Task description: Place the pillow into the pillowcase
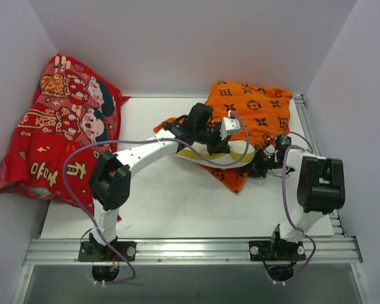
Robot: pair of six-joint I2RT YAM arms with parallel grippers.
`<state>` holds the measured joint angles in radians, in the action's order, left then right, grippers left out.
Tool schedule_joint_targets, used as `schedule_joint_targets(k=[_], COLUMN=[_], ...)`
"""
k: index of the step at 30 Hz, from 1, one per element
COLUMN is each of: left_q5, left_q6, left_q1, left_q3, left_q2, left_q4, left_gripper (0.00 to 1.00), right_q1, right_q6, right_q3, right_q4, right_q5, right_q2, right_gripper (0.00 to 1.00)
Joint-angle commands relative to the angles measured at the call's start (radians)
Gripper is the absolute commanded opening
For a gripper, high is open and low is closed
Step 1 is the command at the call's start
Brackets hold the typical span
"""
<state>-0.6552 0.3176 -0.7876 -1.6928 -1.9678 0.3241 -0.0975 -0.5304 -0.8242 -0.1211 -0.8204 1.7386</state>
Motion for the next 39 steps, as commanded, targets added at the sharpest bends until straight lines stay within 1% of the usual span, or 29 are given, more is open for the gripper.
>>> schedule_joint_targets(k=[1,2,3,4,6,7,8,10,12,13,15,16,17,18,19,21,22,23,25,27,28,29,30,31,33,34,37,38,39], left_q5=[0.254,0.302,0.346,0.471,0.56,0.618,0.629,0.623,0.507,0.45,0.317,0.274,0.179,0.146,0.126,0.079,0.075,0.081,0.097,0.136,0.19,0.215,0.218,0.259,0.267,0.246,0.156,0.097,-0.063], left_q6=[0.055,0.072,0.096,0.147,0.201,0.239,0.251,0.256,0.244,0.236,0.215,0.174,0.154,0.134,0.073,0.016,-0.032,-0.061,-0.133,-0.143,-0.118,-0.108,-0.091,-0.069,-0.058,-0.036,-0.006,0.0,0.012], left_q1=[-0.022,-0.024,-0.028,-0.03,-0.029,-0.022,-0.018,-0.003,0.01,0.014,0.014,0.013,0.013,0.013,0.013,0.039,0.054,0.107,0.178,0.287,0.321,0.346,0.396,0.415,0.448,0.471,0.516,0.528,0.536], left_q3=[-0.004,-0.004,-0.013,-0.025,-0.021,0.001,0.011,0.082,0.158,0.194,0.281,0.304,0.347,0.364,0.386,0.427,0.435,0.438,0.421,0.372,0.311,0.279,0.244,0.155,0.069,0.006,-0.066,-0.106,-0.116], left_q2=[-0.014,-0.051,-0.075,-0.101,-0.167,-0.184,-0.207,-0.204,-0.149,-0.123,-0.037,-0.008,0.053,0.085,0.121,0.222,0.254,0.303,0.326,0.301,0.279,0.22,0.181,0.141,0.023,-0.04,-0.109,-0.137,-0.144], left_q4=[-0.214,-0.247,-0.27,-0.308,-0.419,-0.439,-0.444,-0.447,-0.435,-0.422,-0.351,-0.326,-0.279,-0.21,-0.189,-0.131,-0.122,-0.117,-0.099,-0.033,-0.005,0.015,0.062,0.084,0.117,0.122,0.124,0.125,0.144], left_gripper=[0.0,0.0,0.0,0.0,0.0,0.0,0.0,0.0,0.0,0.0,0.01,0.26,0.38,0.48,0.56,0.63,0.64,0.69,0.72,0.74,0.76,0.76,0.8,0.81,0.82,0.83,0.85,0.85,0.9], right_q1=[0.007,0.008,0.012,0.015,0.022,0.027,0.028,0.016,0.018,0.033,0.038,0.036,0.025,0.007,-0.014,-0.071,-0.086,-0.126,-0.152,-0.179,-0.182,-0.185,-0.197,-0.203,-0.225,-0.231,-0.245,-0.246,-0.246], right_q6=[0.134,0.176,0.188,0.19,0.19,0.193,0.198,0.201,0.204,0.219,0.251,0.277,0.317,0.364,0.465,0.523,0.571,0.572,0.554,0.538,0.541,0.585,0.595,0.604,0.633,0.636,0.656,0.662,0.667], right_q3=[0.011,0.019,0.033,0.04,0.053,0.056,0.063,0.092,0.114,0.128,0.137,0.119,0.096,0.071,0.047,-0.022,-0.044,-0.052,-0.07,-0.114,-0.137,-0.166,-0.188,-0.217,-0.237,-0.251,-0.288,-0.308,-0.315], right_q4=[-0.125,-0.149,-0.176,-0.207,-0.247,-0.29,-0.308,-0.33,-0.338,-0.353,-0.37,-0.377,-0.408,-0.501,-0.552,-0.664,-0.693,-0.701,-0.716,-0.726,-0.738,-0.761,-0.793,-0.805,-0.853,-0.862,-0.902,-0.914,-0.937], right_q5=[-0.219,-0.253,-0.328,-0.373,-0.493,-0.522,-0.542,-0.589,-0.6,-0.571,-0.545,-0.496,-0.462,-0.432,-0.404,-0.336,-0.301,-0.287,-0.232,-0.17,-0.146,-0.126,-0.109,-0.064,-0.033,-0.004,0.035,0.059,0.07], right_q2=[-0.25,-0.311,-0.42,-0.465,-0.557,-0.576,-0.596,-0.625,-0.617,-0.61,-0.57,-0.551,-0.528,-0.483,-0.459,-0.397,-0.38,-0.366,-0.335,-0.308,-0.294,-0.281,-0.266,-0.258,-0.249,-0.246,-0.229,-0.22,-0.2], right_gripper=[0.0,0.0,0.0,0.0,0.0,0.0,0.0,0.0,0.0,0.0,0.0,0.0,0.0,0.0,0.0,0.0,0.0,0.0,0.0,0.0,0.0,0.0,0.0,0.0,0.0,0.0,0.0,0.0,0.0])
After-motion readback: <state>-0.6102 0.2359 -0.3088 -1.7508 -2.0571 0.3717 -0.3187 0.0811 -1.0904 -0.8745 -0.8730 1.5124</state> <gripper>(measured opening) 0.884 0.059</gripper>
